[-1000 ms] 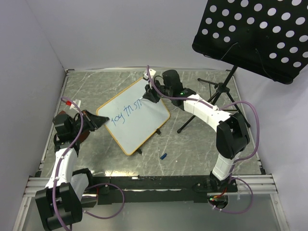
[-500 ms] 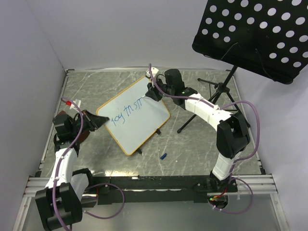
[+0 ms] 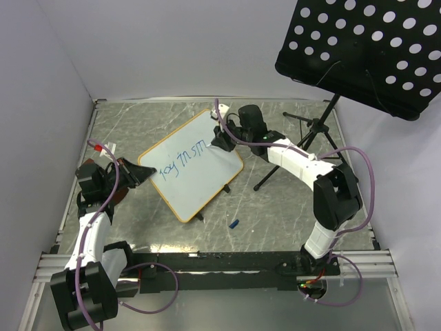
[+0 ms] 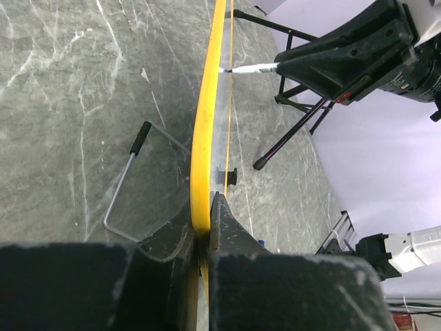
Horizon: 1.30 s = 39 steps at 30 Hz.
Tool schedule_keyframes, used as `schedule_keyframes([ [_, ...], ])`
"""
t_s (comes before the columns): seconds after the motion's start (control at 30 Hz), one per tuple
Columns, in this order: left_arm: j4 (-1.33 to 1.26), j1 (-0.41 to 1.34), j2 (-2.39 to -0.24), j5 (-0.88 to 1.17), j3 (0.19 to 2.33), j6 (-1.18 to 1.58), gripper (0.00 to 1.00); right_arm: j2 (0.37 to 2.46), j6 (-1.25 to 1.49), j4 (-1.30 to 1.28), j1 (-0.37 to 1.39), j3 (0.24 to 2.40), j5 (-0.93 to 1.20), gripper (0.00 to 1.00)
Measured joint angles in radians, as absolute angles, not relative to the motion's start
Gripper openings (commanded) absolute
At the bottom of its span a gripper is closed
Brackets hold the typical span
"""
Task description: Write a sentence on the whiteboard
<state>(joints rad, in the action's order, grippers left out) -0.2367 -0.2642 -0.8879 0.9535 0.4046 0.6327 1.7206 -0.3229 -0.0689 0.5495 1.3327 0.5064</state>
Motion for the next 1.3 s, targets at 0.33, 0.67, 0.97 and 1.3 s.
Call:
schedule_keyframes([
  [0.33, -0.238, -0.264, -0.888, 0.955, 0.405, 0.631, 0.01, 1.709, -0.33, -0.077, 0.543, 1.318, 0.506, 0.0],
  [0.67, -0.245, -0.264, -0.887, 0.963, 0.405, 0.621, 0.01, 1.603, -0.319, -0.102, 0.515, 1.295, 0.639, 0.0],
  [0.97, -0.245, -0.264, -0.887, 0.964, 0.405, 0.617, 0.01, 1.423, -0.39, -0.144, 0.483, 1.175, 0.857, 0.0],
  [1.3, -0.246, -0.263, -0.888, 0.965, 0.405, 0.617, 0.01, 1.405, -0.433, -0.22, 0.484, 1.079, 0.929, 0.0],
])
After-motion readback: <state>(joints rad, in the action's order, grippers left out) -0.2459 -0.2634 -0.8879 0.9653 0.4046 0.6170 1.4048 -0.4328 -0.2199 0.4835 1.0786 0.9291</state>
